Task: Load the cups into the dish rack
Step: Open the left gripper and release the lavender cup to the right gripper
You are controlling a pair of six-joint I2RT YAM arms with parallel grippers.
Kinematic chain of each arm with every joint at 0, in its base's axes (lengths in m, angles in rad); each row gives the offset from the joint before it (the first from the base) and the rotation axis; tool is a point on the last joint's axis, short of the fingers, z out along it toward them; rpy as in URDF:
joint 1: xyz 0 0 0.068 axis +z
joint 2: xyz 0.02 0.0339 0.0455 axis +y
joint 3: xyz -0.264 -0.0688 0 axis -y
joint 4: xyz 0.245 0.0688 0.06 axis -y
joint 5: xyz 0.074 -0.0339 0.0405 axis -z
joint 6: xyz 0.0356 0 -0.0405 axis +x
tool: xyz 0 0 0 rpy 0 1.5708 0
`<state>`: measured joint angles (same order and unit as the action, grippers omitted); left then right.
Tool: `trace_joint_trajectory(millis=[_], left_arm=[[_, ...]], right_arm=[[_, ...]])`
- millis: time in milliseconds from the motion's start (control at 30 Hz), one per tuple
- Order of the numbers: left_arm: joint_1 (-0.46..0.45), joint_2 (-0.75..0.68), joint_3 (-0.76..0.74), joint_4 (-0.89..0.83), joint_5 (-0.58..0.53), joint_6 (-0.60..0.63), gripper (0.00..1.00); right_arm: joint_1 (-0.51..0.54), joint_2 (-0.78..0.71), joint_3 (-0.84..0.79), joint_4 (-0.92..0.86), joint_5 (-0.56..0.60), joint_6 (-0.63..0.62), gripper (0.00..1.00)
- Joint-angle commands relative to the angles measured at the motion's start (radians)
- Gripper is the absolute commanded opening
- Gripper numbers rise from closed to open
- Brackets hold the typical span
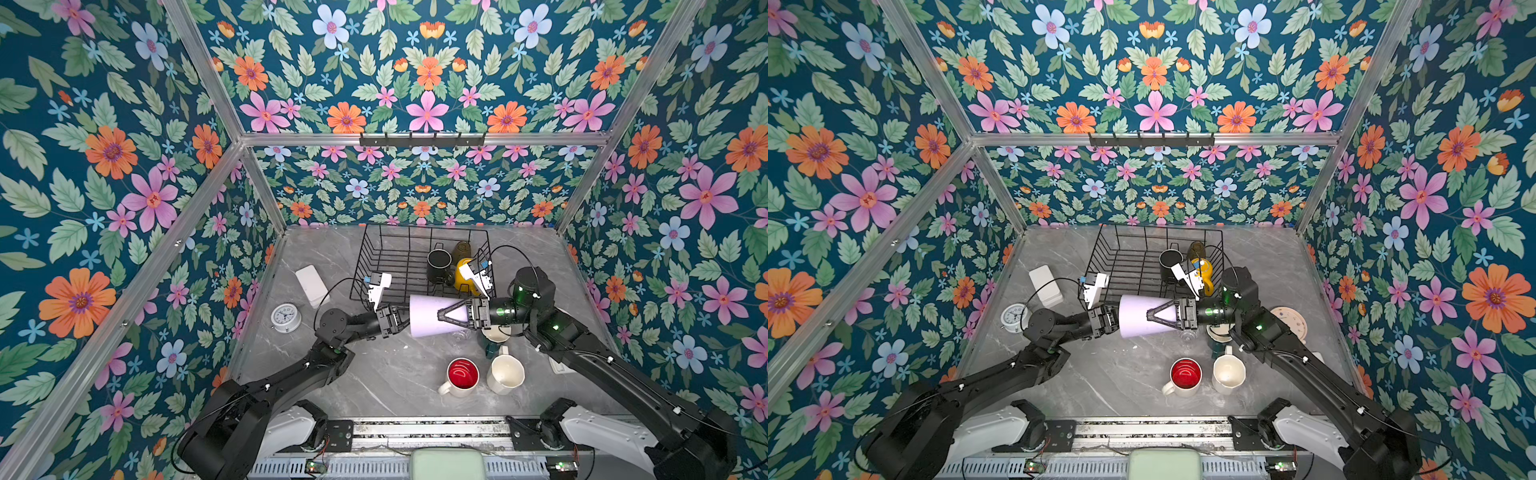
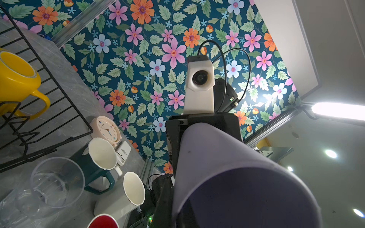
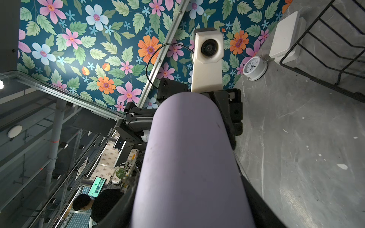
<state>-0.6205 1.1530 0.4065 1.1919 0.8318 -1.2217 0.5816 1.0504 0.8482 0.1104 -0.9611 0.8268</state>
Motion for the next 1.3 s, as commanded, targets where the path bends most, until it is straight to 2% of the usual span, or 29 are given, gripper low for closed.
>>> trace_joint_trajectory(millis=[0, 233, 433, 600, 633, 700, 733, 867, 967, 1067, 1133, 1267], left_arm=[[-0.001, -0.007, 0.006, 0.158, -0.033, -0.021, 0.00], [-0.001, -0.022, -0.002, 0.142, -0.041, -0.021, 0.00], [0.001, -0.035, -0.001, 0.109, -0.042, -0.010, 0.00], [0.005, -0.045, 0.001, 0.079, -0.041, 0.000, 0.18], [0.006, -0.046, 0.001, 0.073, -0.040, 0.003, 0.25], [0.009, -0.051, 0.004, 0.055, -0.036, 0.012, 0.51], [0.010, -0.054, 0.005, 0.047, -0.036, 0.016, 0.59], [0.017, -0.083, -0.007, -0.027, -0.056, 0.066, 0.78], [0.032, -0.136, -0.012, -0.146, -0.092, 0.125, 0.84], [0.049, -0.212, 0.002, -0.354, -0.164, 0.205, 0.87], [0.057, -0.275, 0.025, -0.538, -0.245, 0.284, 0.89], [0.059, -0.413, 0.081, -0.883, -0.489, 0.433, 0.94]], right_arm=[[0.001, 0.003, -0.005, -0.111, 0.095, 0.002, 0.50], [0.001, 0.002, 0.020, -0.141, 0.133, 0.001, 0.30], [0.001, -0.010, 0.040, -0.184, 0.181, -0.004, 0.02], [-0.001, -0.025, 0.077, -0.247, 0.217, -0.028, 0.00], [-0.003, -0.029, 0.084, -0.256, 0.219, -0.031, 0.00], [-0.018, -0.037, 0.104, -0.291, 0.222, -0.042, 0.00], [-0.030, -0.043, 0.112, -0.305, 0.222, -0.045, 0.00], [-0.114, -0.084, 0.140, -0.373, 0.205, -0.058, 0.00], [-0.172, -0.105, 0.188, -0.484, 0.214, -0.109, 0.00], [-0.212, -0.103, 0.253, -0.601, 0.236, -0.170, 0.00], [-0.219, -0.087, 0.307, -0.690, 0.282, -0.223, 0.00], [-0.219, -0.026, 0.421, -0.840, 0.396, -0.316, 0.00]])
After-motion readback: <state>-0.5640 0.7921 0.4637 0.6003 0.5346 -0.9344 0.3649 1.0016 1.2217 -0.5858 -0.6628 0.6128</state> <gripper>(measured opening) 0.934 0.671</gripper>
